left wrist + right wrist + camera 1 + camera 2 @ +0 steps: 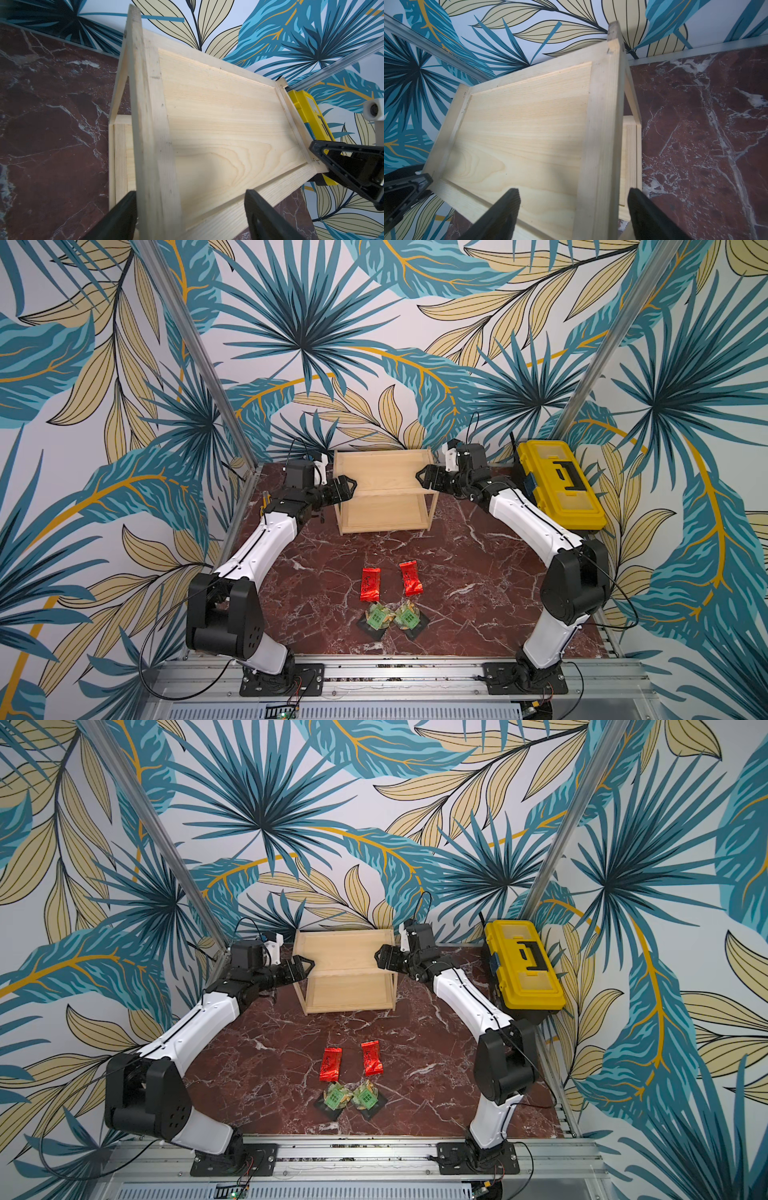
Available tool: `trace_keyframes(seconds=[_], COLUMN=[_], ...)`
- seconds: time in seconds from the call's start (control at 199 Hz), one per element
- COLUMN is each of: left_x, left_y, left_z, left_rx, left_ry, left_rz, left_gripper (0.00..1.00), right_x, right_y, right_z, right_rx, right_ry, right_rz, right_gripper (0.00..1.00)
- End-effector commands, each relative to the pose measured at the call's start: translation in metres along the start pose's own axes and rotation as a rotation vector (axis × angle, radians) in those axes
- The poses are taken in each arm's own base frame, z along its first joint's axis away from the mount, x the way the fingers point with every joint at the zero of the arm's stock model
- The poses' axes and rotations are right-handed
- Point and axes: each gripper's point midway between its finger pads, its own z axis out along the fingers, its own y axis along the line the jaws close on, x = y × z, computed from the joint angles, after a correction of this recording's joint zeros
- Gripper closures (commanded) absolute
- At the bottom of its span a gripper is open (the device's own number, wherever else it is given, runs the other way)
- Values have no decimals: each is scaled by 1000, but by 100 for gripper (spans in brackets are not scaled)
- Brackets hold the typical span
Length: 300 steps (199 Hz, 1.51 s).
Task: Place the tea bags on the shelf by color
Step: Move the shelf to the center of the board, then pick up the tea bag from the center of the board.
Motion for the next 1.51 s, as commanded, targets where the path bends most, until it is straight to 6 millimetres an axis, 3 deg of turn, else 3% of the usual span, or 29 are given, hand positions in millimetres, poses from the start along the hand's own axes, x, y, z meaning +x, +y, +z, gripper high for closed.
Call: trace_keyframes(seconds=[0.0, 0.151, 0.236, 0.317, 0.432, 0.523, 0.734, 0.854, 0.96, 1.075, 1.186, 1.502], left_x=[-13, -38, -52, -54, -42, -31, -5, 6, 12, 13, 15, 16], left_y=[-6, -8, -12, -12, -6, -3, 0, 2, 3, 4, 5, 7], left_z=[-13, -35, -52, -67, -88, -101, -117, -113, -110, -111, -109, -108], left_rx=[-14, -81, -114, -141, -203, -236, -241, -229, -219, -223, -222, -232], left_ry=[-71, -159, -219, -241, -227, -221, -211, -181, -160, -157, -148, -143], left_rz=[56, 117, 125, 105, 101, 100, 104, 94, 82, 82, 75, 80], left_gripper=[13, 6, 5, 5, 5, 6, 6, 5, 5, 5, 5, 3], right_x=[-16, -40, -56, -57, -25, 25, 177, 235, 269, 293, 304, 315], right_y=[-7, -14, -11, -9, -3, 7, 28, 31, 26, 17, 12, 7], right_z=[-16, -36, -65, -96, -126, -135, -108, -86, -68, -52, -40, -18], right_rx=[61, 156, 205, 264, 368, 403, 402, 392, 385, 394, 413, 421], right_ry=[-39, -81, -127, -161, -176, -132, 48, 174, 283, 333, 357, 389], right_rz=[-59, -140, -179, -216, -292, -328, -398, -422, -409, -394, -410, -400], right_gripper=[13, 12, 12, 13, 14, 16, 20, 19, 19, 19, 18, 20])
